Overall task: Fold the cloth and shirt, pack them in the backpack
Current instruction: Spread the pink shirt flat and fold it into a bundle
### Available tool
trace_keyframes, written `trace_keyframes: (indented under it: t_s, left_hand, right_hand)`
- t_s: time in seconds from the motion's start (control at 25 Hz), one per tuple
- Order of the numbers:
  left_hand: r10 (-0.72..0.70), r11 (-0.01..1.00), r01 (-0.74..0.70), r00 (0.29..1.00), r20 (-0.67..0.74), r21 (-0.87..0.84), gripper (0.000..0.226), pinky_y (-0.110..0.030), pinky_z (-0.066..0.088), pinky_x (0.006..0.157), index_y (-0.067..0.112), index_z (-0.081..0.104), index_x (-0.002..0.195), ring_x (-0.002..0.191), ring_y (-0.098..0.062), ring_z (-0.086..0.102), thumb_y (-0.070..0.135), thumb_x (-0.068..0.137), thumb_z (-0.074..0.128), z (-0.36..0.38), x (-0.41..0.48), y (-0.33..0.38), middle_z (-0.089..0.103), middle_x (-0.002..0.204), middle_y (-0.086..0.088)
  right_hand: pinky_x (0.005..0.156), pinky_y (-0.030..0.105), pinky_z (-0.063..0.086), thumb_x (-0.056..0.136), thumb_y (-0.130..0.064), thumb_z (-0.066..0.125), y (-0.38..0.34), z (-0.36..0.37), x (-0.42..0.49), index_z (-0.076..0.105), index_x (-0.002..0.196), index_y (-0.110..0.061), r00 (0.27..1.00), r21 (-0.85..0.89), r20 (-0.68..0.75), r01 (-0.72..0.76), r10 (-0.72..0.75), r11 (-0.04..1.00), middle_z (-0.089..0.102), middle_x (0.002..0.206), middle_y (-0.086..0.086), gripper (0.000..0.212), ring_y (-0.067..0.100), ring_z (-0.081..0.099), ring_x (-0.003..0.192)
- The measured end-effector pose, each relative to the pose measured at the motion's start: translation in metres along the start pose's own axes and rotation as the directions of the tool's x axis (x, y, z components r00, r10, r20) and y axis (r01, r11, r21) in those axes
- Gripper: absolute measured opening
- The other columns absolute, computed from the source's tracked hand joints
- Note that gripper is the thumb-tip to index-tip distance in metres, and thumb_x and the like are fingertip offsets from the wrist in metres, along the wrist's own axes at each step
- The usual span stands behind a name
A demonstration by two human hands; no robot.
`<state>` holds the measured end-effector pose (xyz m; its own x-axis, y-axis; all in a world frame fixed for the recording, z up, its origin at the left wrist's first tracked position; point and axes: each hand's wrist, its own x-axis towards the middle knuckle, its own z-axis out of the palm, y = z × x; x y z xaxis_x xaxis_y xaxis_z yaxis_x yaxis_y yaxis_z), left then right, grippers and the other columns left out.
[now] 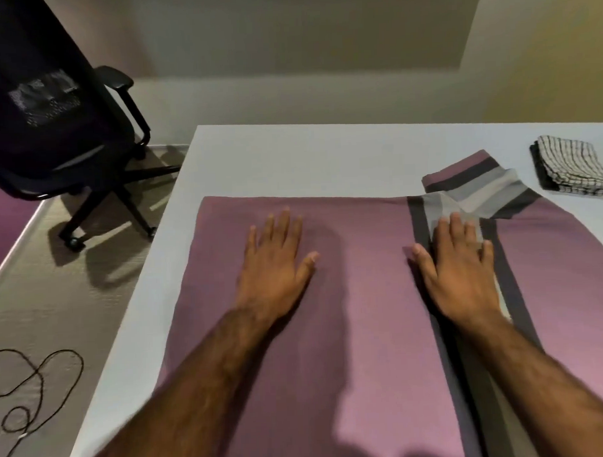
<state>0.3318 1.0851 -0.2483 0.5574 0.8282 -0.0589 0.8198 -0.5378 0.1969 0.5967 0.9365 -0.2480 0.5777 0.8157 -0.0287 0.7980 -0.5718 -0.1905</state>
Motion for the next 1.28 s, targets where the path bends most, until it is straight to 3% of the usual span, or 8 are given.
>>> trace_keyframes:
  t_s: [0.08, 0.32, 0.44, 0.56, 0.84, 1.0, 1.16, 1.28]
  left_hand:
    - [0.008, 0.999, -0.009, 1.0, 0.022, 0.031, 0.077, -0.048, -0.003, 0.127, 0.027, 0.004, 0.164, 0.159, -0.025, -0.003, 0.068, 0.1, 0.01, 0.013, -0.029, 0.008, -0.006, 0.172, 0.003]
    - [-0.499, 0.865, 0.501, 0.863, -0.077, 0.014, 0.081, -0.062, 0.003, 0.125, 0.012, 0.021, 0.161, 0.155, -0.043, 0.008, 0.066, 0.101, 0.011, -0.005, -0.069, -0.051, 0.011, 0.17, -0.018]
    - [-0.164, 0.986, 0.164, 0.985, -0.06, -0.003, 0.069, -0.055, 0.002, 0.126, 0.015, 0.027, 0.16, 0.156, -0.04, 0.012, 0.057, 0.106, 0.022, 0.002, -0.123, 0.034, 0.01, 0.171, -0.015]
    - [0.099, 0.995, -0.099, 0.99, 0.099, -0.008, 0.072, -0.057, 0.012, 0.125, 0.021, 0.024, 0.163, 0.157, -0.035, 0.012, 0.061, 0.103, 0.023, 0.028, -0.184, 0.072, 0.009, 0.172, -0.008]
    - [-0.123, 0.991, 0.123, 0.992, -0.003, 0.062, 0.079, -0.064, 0.015, 0.121, 0.018, 0.022, 0.162, 0.151, -0.045, 0.02, 0.064, 0.098, 0.025, 0.029, -0.207, -0.046, 0.017, 0.17, -0.013]
    - [-0.321, 0.945, 0.323, 0.946, -0.04, 0.055, 0.083, -0.073, 0.024, 0.114, 0.015, 0.018, 0.159, 0.143, -0.055, 0.024, 0.07, 0.098, 0.017, 0.02, -0.215, -0.086, 0.013, 0.164, -0.024]
    - [-0.062, 0.996, 0.06, 0.998, 0.02, 0.071, 0.076, -0.061, 0.019, 0.118, 0.014, 0.022, 0.16, 0.148, -0.046, 0.022, 0.061, 0.099, 0.024, 0.034, -0.269, -0.012, 0.019, 0.167, -0.016]
    - [-0.101, 0.99, 0.1, 0.995, 0.006, 0.104, 0.078, -0.06, 0.018, 0.119, 0.016, 0.02, 0.162, 0.151, -0.045, 0.02, 0.062, 0.099, 0.018, 0.043, -0.302, -0.014, 0.017, 0.169, -0.013]
  right_hand:
    - [0.123, 0.053, 0.004, 0.102, -0.068, 0.012, 0.018, 0.003, -0.025, 0.009, 0.161, -0.016, 1.0, -0.061, 0.014, 0.02, -0.019, 0.998, 0.003, 0.17, 0.004, 0.079, 0.025, 0.0, 0.156]
    - [0.121, 0.064, 0.011, 0.092, -0.078, -0.001, 0.11, -0.026, -0.061, 0.016, 0.157, -0.002, 0.921, -0.01, -0.061, -0.386, 0.385, 0.922, 0.011, 0.167, 0.019, 0.101, 0.035, 0.006, 0.154]
    - [0.125, 0.052, 0.001, 0.102, -0.068, 0.013, 0.042, -0.019, -0.115, 0.01, 0.16, -0.011, 0.987, 0.041, 0.016, -0.16, 0.16, 0.986, 0.003, 0.169, 0.01, 0.082, 0.027, -0.001, 0.156]
    - [0.126, 0.047, -0.004, 0.101, -0.07, 0.011, 0.015, -0.001, -0.186, -0.004, 0.162, -0.02, 0.983, -0.049, 0.178, 0.052, -0.043, 0.997, -0.013, 0.169, -0.001, 0.08, 0.016, -0.016, 0.154]
    - [0.125, 0.054, 0.005, 0.098, -0.072, 0.0, 0.156, -0.022, -0.217, -0.009, 0.161, -0.023, 0.963, -0.127, 0.111, -0.229, 0.244, 0.965, -0.015, 0.169, -0.003, 0.081, 0.018, -0.013, 0.155]
    - [0.126, 0.052, 0.003, 0.097, -0.075, 0.006, 0.164, -0.043, -0.225, -0.002, 0.161, -0.017, 0.956, -0.065, 0.048, -0.286, 0.289, 0.956, -0.006, 0.17, 0.003, 0.087, 0.022, -0.006, 0.156]
    - [0.125, 0.047, -0.007, 0.099, -0.074, 0.008, 0.149, -0.027, -0.29, -0.008, 0.161, -0.022, 0.989, -0.113, 0.146, -0.005, 0.022, 0.994, -0.016, 0.168, -0.003, 0.083, 0.018, -0.013, 0.155]
    - [0.125, 0.051, -0.004, 0.098, -0.073, 0.004, 0.19, -0.022, -0.315, -0.004, 0.162, -0.019, 0.986, -0.138, 0.146, -0.06, 0.08, 0.989, -0.011, 0.169, 0.0, 0.084, 0.019, -0.012, 0.155]
